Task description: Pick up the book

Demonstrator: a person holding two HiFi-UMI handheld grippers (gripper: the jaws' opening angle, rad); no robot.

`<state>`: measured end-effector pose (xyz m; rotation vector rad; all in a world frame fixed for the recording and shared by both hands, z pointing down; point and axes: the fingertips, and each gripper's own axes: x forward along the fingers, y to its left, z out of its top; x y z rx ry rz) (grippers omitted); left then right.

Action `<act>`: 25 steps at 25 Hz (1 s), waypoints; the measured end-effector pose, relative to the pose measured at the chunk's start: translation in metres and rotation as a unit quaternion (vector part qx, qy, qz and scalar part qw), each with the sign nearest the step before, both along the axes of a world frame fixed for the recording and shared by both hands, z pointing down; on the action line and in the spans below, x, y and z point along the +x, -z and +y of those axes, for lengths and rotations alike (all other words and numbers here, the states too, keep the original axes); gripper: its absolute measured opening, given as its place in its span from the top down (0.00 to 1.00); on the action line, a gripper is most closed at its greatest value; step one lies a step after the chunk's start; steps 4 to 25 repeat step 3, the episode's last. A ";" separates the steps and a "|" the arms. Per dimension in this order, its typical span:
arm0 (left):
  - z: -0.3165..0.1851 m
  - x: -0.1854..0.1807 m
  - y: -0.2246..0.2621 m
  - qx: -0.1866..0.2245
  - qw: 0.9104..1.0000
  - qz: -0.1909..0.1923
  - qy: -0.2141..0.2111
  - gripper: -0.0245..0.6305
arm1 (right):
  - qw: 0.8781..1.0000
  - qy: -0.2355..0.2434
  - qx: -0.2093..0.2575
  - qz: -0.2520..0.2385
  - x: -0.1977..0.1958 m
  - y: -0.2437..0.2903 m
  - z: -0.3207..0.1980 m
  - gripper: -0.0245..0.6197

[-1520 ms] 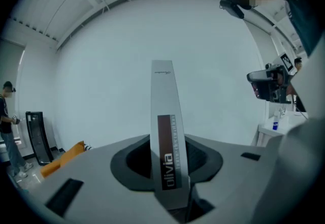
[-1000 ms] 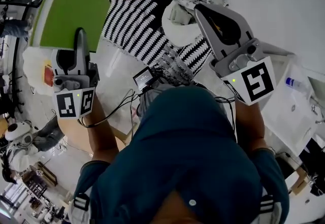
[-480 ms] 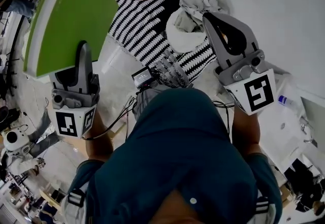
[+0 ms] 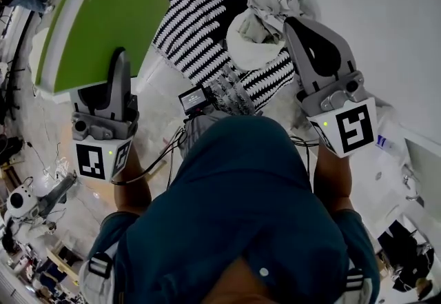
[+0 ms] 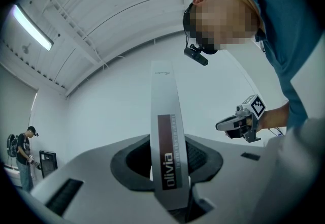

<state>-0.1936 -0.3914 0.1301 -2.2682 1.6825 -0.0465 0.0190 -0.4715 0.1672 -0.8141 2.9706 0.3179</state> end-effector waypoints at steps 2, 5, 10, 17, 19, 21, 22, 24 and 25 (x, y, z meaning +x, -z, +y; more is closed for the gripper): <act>0.006 0.000 0.007 0.002 1.000 -0.005 -0.002 0.76 | 1.000 -0.001 0.000 -0.005 0.000 0.005 0.008 0.94; 0.009 0.000 0.010 0.002 1.000 -0.007 -0.003 0.76 | 1.000 -0.002 0.000 -0.008 0.000 0.007 0.012 0.95; 0.009 0.000 0.010 0.002 1.000 -0.007 -0.003 0.76 | 1.000 -0.002 0.000 -0.008 0.000 0.007 0.012 0.95; 0.009 0.000 0.010 0.002 1.000 -0.007 -0.003 0.76 | 1.000 -0.002 0.000 -0.008 0.000 0.007 0.012 0.95; 0.009 0.000 0.010 0.002 1.000 -0.007 -0.003 0.76 | 1.000 -0.002 0.000 -0.008 0.000 0.007 0.012 0.95; 0.009 0.000 0.010 0.002 1.000 -0.007 -0.003 0.76 | 1.000 -0.002 0.000 -0.008 0.000 0.007 0.012 0.95; 0.009 0.000 0.010 0.002 1.000 -0.007 -0.003 0.76 | 1.000 -0.002 0.000 -0.008 0.000 0.007 0.012 0.95; 0.009 0.000 0.010 0.002 1.000 -0.007 -0.003 0.76 | 1.000 -0.002 0.000 -0.008 0.000 0.007 0.012 0.95; 0.009 0.000 0.010 0.002 1.000 -0.007 -0.003 0.76 | 1.000 -0.002 0.000 -0.008 0.000 0.007 0.012 0.95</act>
